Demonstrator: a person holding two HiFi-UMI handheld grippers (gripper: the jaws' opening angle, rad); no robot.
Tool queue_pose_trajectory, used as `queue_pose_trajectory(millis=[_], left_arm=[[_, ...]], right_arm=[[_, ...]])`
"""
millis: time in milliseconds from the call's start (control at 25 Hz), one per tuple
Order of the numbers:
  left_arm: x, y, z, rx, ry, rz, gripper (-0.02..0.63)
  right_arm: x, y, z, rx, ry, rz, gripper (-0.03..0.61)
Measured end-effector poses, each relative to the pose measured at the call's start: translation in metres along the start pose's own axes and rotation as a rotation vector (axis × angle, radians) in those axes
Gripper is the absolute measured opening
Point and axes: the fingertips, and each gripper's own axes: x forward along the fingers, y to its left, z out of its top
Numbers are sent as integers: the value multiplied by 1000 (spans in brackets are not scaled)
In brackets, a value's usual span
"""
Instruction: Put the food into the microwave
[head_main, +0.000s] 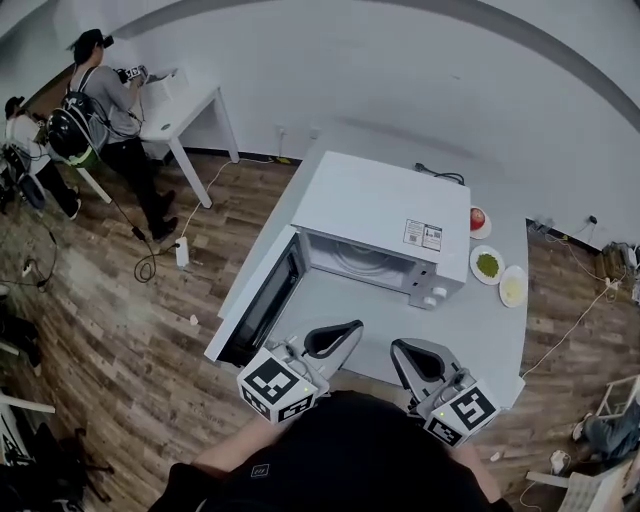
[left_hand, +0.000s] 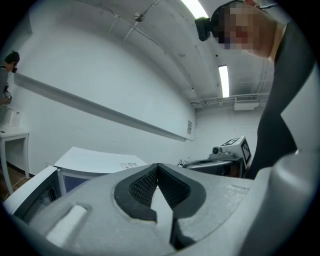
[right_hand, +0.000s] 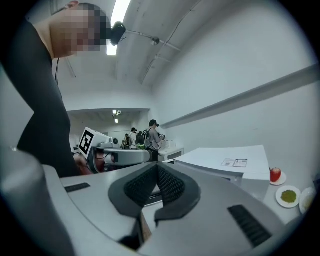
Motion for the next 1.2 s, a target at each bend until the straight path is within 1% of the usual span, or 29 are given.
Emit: queue_pose_trajectory(millis=[120, 200, 320, 560, 880, 1200], left_arm=[[9, -16, 6, 32, -9, -15, 8], [13, -22, 7, 48, -10, -20, 8], [14, -27, 4, 56, 2, -8, 8], [15, -28, 2, 47, 9, 17, 8], [21, -32, -4, 34, 18, -2, 8], [26, -39, -10, 28, 34, -28, 8]], right_arm=[[-15, -13, -1, 57, -23, -6, 14], [-19, -18, -1, 73, -33, -5, 14], [-22, -17, 0, 53, -37, -2, 14], [-30, -15, 5, 38, -47, -3, 12], [-38, -17, 2, 24, -29, -24, 12], [-45, -19, -2, 31, -22, -41, 12]])
